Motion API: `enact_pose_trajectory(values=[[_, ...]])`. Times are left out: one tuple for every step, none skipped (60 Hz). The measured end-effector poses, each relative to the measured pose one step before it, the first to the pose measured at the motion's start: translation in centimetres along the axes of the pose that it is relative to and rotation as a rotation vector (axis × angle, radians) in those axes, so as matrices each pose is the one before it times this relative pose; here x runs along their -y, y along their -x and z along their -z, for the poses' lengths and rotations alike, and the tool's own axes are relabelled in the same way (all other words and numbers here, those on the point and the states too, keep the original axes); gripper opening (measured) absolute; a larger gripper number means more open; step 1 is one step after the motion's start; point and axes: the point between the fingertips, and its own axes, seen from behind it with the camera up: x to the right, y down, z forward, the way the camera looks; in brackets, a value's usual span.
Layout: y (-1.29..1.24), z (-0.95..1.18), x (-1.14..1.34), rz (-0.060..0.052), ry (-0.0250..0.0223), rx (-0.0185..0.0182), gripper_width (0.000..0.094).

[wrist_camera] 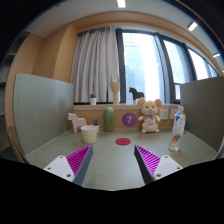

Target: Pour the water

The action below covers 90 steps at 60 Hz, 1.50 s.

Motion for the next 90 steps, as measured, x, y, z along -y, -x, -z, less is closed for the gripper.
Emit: enact_pose_trajectory(values=[[-0.166, 0.023, -0.006, -0.0021, -0.00041, -0.00345, 0.0848], [-0.256, 0.034, -0.026, 0.0001, -0.00018, -0.00366, 0.0846], [-0.335, 0.047, -0.039, 0.0015, 0.00017, -0.00384, 0.0846], [-0.711, 0.057, -0.132, 0.0025, 0.00076, -0.0064, 0.0846], [-0.784, 0.008, -0.088, 0.0026, 0.00041, -0.00948, 0.0846], [-0.413, -0.028, 0.085, 0.0016, 0.0023, -0.01213, 0.0845], [-1.208, -0.169, -0.185, 0.0046, -0.00022, -0.01189, 0.0845], [-0.933, -0.053, -0.139, 0.0048, 0.00091, -0.01136, 0.0846], [-0.976, -0.071, -0.092, 0.0045, 0.00126, -0.01118, 0.0846], [-0.966, -0.062, -0.103, 0.004, 0.00172, -0.01151, 0.0845], [-0.985, -0.057, -0.101, 0.003, 0.00099, -0.01176, 0.0845], [-1.002, -0.08, -0.063, 0.0021, 0.00124, -0.01294, 0.0845], [-1.013, -0.145, -0.099, 0.0012, 0.00206, -0.01415, 0.0844], [-0.989, -0.117, -0.122, 0.001, 0.00295, -0.0144, 0.0844], [-1.022, -0.156, -0.123, 0.0014, 0.00305, -0.01431, 0.0845], [-0.969, -0.189, -0.114, 0.0019, 0.00271, -0.01335, 0.0844], [-1.001, -0.186, -0.104, 0.0009, 0.00265, -0.01318, 0.0846], [-1.022, -0.175, -0.11, 0.0008, 0.00299, -0.01367, 0.0846], [-1.009, -0.261, -0.093, 0.0007, 0.00293, -0.01412, 0.0845], [-0.988, -0.243, -0.031, 0.0005, 0.00288, -0.01429, 0.0846], [-0.945, -0.278, -0.033, 0.0001, 0.00126, -0.01262, 0.0846], [-0.89, -0.317, -0.008, 0.0002, -0.00035, -0.01051, 0.0845], [-0.84, -0.339, 0.048, 0.0006, -0.00152, -0.00953, 0.0845], [-0.773, -0.371, 0.08, -0.0001, -0.00149, -0.00815, 0.0843], [-0.755, -0.38, 0.041, 0.0, 0.00049, -0.00743, 0.0844], [-0.748, -0.411, -0.017, 0.0001, 0.00237, -0.00803, 0.0845], [-0.716, -0.414, 0.011, 0.0007, 0.00298, -0.00906, 0.0845], [-0.71, -0.411, 0.065, 0.0007, 0.00077, -0.00857, 0.0847], [-0.636, -0.443, 0.187, 0.0, -0.00248, -0.00746, 0.0845], [-0.502, -0.384, 0.239, 0.0019, -0.00399, -0.00762, 0.0844], [-0.517, -0.474, 0.173, 0.001, -0.00466, -0.00485, 0.0844], [-0.524, -0.528, 0.152, 0.0001, -0.00475, -0.00247, 0.0841], [-0.365, -0.412, 0.218, 0.0038, -0.00411, -0.00544, 0.0839], [-0.35, -0.457, 0.184, 0.0031, -0.00384, -0.00178, 0.0837], [-0.297, -0.5, 0.112, 0.0002, -0.00308, 0.00181, 0.0834], [-0.224, -0.482, 0.181, 0.0023, -0.00171, -0.00148, 0.0835], [-0.251, -0.488, 0.107, 0.0006, -0.00069, 0.00035, 0.0835], [-0.221, -0.532, 0.11, 0.0004, -0.00055, 0.00027, 0.0835], [-0.17, -0.533, 0.114, 0.0, -0.00119, 0.00078, 0.0835], [-0.15, -0.566, 0.165, -0.0011, -0.00077, 0.00163, 0.0835], [-0.202, -0.606, 0.117, -0.0026, -0.00108, 0.00349, 0.0836], [-0.165, -0.571, 0.181, -0.0011, -0.0021, -0.00004, 0.084], [-0.149, -0.544, 0.227, 0.0014, -0.00229, -0.00323, 0.0843], [-0.185, -0.568, 0.175, 0.0003, -0.00205, -0.00176, 0.0846], [-0.124, -0.54, 0.135, -0.0002, -0.00131, -0.00071, 0.0845], [-0.063, -0.549, 0.167, -0.001, -0.00136, 0.0006, 0.0844], [-0.03, -0.463, 0.213, 0.0003, 0.00056, 0.00034, 0.0845], [-0.053, -0.648, 0.002, -0.0031, -0.00041, 0.00357, 0.0844], [-0.086, -0.496, 0.015, -0.0025, 0.00217, 0.00204, 0.0841], [-0.1, -0.492, 0.009, -0.0036, 0.00447, 0.00119, 0.084], [-0.088, -0.546, -0.05, -0.0058, 0.00623, 0.00083, 0.0839], [-0.022, -0.53, -0.068, -0.0069, 0.00699, 0.00086, 0.0835], [0.033, -0.472, -0.057, -0.007, 0.00602, 0.00256, 0.0829], [0.03, -0.438, -0.05, -0.0059, 0.00493, 0.00507, 0.0817], [0.062, -0.437, 0.01, -0.0055, 0.00333, 0.00622, 0.0809], [0.044, -0.429, 0.019, -0.006, 0.00207, 0.00551, 0.08], [-0.016, -0.369, 0.005, -0.0048, 0.0021, 0.0039, 0.0792], [-0.096, -0.209, 0.034, -0.0019, 0.00221, 0.00464, 0.0783], [-0.009, -0.281, 0.058, -0.0023, -0.00014, 0.0024, 0.0773], [0.011, -0.21, 0.066, -0.0018, -0.00241, 0.00243, 0.0763], [0.015, -0.186, 0.12, -0.0008, -0.00414, 0.00263, 0.0749], [0.032, -0.174, 0.142, 0.0012, -0.00491, 0.0027, 0.0734], [0.031, -0.137, 0.109, 0.003, -0.00494, 0.00194, 0.0713], [0.018, -0.145, 0.084, 0.0048, -0.00428, 0.00061, 0.0687], [-0.158, -0.478, 0.282, 0.0037, -0.00051, 0.00398, 0.066], [0.222, 0.032, -0.155, 0.0029, -0.00661, -0.00523, 0.0624], [0.148, -0.039, 0.054, 0.0015, -0.00555, 0.00044, 0.0589], [0.118, -0.046, 0.064, -0.0002, -0.00526, 0.00169, 0.0541], [0.022, -0.001, 0.003, -0.0016, -0.00298, -0.0011, 0.053], [0.017, 0.008, -0.099, -0.0031, 0.00162, -0.00057, 0.0528], [-0.096, -0.037, 0.028, -0.0008, -0.00394, -0.00406, 0.051], [-0.07, 0.013, 0.049, 0.0011, -0.00358, -0.00317, 0.0502], [-0.103, 0.077, 0.118, 0.0008, 0.00246, -0.00057, 0.0484], [0.129, -0.252, -0.01, 0.0009, -0.00261, -0.00224, 0.0464], [-0.019, -0.01, 0.013, -0.0004, -0.00136, -0.00172, 0.0448], [-0.001, 0.009, 0.012, 0.0015, -0.00117, -0.00096, 0.0418], [0.036, 0.009, 0.035, 0.0037, -0.0027, -0.00086, 0.0401], [0.131, -0.007, 0.007, 0.005, -0.00176, 0.00163, 0.0376], [0.097, -0.054, -0.004, 0.0077, -0.00079, 0.00037, 0.0365], [0.074, -0.075, -0.02, 0.0056, -0.00182, -0.00278, 0.0364], [-0.065, 0.483, -0.096, 0.0061, -0.00052, -0.00239, 0.0331], [0.077, -0.3, 0.147, 0.0062, -0.00185, -0.00522, 0.0315], [-0.029, -0.062, -0.024, 0.0025, -0.00025, -0.00612, 0.0315], [0.004, -0.027, -0.02, 0.0025, -0.0003, -0.00387, 0.0315], [0.039, -0.042, 0.002, 0.003, -0.00023, -0.00129, 0.0315], [0.065, -0.036, -0.03, 0.0052, 0.00256, -0.00003, 0.0315], [0.065, -0.033, 0.04, 0.0063, 0.00106, 0.00146, 0.0315], [0.077, -0.056, 0.048, 0.0037, 0.00116, 0.00109, 0.0314], [0.061, -0.048, 0.038, 0.0006, -0.00062, -0.00323, 0.0314], [0.1, 0.074, -0.026, 0.0009, -0.00049, -0.00588, 0.0314]])
